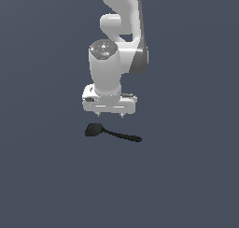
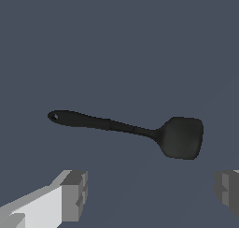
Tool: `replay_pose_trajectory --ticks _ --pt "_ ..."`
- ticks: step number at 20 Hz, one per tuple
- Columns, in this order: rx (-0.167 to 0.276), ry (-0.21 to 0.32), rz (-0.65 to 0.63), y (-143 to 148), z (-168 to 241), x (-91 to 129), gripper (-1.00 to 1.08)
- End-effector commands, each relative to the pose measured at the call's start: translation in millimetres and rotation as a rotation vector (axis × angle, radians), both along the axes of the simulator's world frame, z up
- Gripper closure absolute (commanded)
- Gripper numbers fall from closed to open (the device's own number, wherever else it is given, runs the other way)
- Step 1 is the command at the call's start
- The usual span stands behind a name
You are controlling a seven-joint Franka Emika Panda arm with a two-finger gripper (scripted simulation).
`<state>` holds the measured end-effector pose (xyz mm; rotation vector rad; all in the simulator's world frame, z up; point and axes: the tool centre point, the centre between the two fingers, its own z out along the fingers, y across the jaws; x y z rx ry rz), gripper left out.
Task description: Pick up the object and move it to a goal position.
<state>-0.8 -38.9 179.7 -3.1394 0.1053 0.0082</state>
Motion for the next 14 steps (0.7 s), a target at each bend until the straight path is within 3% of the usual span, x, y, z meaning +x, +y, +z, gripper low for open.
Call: replay_pose_trajectory --ticks 1,14 --pt "0.000 0.000 0.000 0.0 0.0 0.0 -0.92" --pt "-0.004 -0.029 0.069 10.5 11.0 6.7 -0.92"
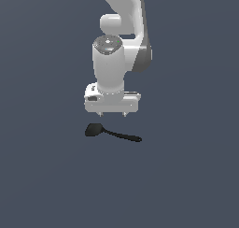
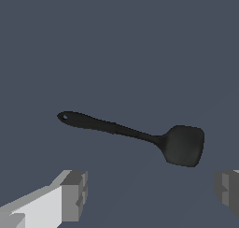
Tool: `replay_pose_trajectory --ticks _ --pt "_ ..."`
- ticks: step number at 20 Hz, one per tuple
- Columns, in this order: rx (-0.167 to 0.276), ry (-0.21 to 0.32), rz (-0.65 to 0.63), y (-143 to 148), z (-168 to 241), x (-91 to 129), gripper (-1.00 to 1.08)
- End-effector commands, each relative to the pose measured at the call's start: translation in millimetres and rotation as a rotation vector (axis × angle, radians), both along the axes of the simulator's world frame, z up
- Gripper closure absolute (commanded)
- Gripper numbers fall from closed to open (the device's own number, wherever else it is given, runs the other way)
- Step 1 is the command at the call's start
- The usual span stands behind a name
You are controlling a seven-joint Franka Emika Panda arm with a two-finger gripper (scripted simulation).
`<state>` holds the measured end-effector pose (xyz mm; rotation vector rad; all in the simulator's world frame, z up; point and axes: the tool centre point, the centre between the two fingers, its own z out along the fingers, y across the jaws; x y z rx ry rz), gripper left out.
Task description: Pick up the object and move it to a goal position.
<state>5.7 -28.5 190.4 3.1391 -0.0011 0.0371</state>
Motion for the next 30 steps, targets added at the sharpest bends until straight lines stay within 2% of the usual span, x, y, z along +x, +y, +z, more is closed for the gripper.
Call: replay_pose_trajectory --ticks 1,8,15,30 --pt "0.000 0.000 0.000 -0.3 -0.2 -0.1 -0.92" --pt "-0.002 0.001 0.026 -0.6 -2.5 0.0 -0.92" --pt "-0.008 0.005 0.116 -2.0 -11.1 0.0 -0.92" --pt "-0.024 0.019 0.495 -6.2 -46.0 -0.7 -0.92"
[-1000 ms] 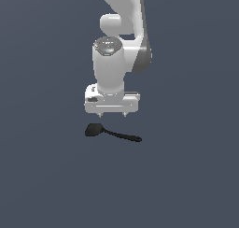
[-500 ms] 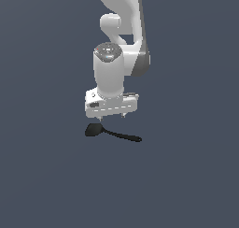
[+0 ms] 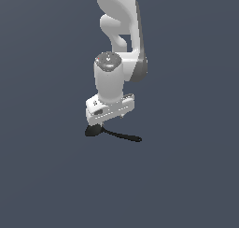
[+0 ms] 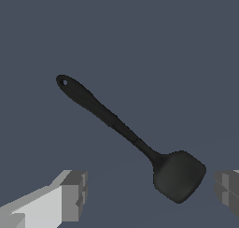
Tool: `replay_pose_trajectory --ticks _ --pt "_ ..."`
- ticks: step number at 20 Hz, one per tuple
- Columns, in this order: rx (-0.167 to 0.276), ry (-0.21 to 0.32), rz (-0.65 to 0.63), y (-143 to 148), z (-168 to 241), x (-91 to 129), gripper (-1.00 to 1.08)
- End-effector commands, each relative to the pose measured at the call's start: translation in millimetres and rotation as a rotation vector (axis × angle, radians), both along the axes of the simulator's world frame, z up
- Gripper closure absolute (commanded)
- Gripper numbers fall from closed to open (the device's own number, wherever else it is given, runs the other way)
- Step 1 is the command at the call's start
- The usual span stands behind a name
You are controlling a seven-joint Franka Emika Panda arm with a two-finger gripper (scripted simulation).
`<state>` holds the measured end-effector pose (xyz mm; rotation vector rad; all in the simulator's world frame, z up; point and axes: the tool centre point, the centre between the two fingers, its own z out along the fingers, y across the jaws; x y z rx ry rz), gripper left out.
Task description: Pick up the object and move it to a goal position.
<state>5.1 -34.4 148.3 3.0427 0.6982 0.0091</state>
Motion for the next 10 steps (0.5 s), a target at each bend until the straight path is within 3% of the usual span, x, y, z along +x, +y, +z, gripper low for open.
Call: replay_pose_trajectory --ticks 1,10 --pt "-0.002 0.003 0.072 -0.6 -6.4 -0.3 -0.92" --pt "-0.004 0.012 0.324 -1.8 -28.9 -1.7 -0.92"
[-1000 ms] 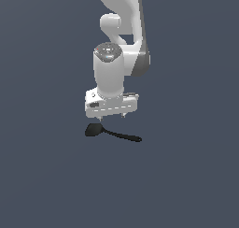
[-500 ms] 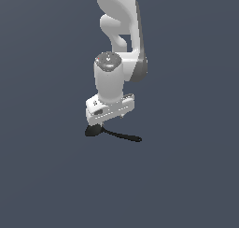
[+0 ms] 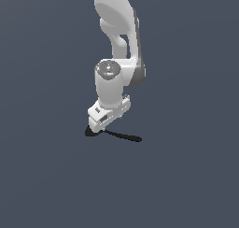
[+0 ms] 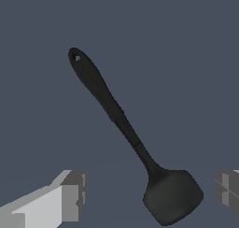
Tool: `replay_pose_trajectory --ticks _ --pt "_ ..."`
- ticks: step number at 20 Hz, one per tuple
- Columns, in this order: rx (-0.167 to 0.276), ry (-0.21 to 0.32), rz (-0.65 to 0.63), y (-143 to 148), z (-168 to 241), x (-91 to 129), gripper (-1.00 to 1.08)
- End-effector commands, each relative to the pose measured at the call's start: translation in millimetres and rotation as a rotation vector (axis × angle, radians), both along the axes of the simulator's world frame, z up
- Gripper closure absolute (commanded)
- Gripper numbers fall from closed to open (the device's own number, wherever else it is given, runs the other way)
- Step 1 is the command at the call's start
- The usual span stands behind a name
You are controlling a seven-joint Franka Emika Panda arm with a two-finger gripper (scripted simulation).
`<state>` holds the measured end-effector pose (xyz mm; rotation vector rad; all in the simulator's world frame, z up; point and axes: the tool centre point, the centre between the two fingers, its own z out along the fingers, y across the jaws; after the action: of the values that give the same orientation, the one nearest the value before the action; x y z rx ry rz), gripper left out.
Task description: Pick up the object and move it to a goal position.
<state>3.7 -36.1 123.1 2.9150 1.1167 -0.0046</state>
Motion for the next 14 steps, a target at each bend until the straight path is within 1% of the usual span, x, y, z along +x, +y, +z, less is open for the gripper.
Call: replay_pose_trajectory --ticks 1,14 --pt "0.000 0.002 0.072 -0.2 -6.2 -0.5 -0.92" --pt "0.008 0.011 0.435 0.3 -37.2 -3.6 -0.92"
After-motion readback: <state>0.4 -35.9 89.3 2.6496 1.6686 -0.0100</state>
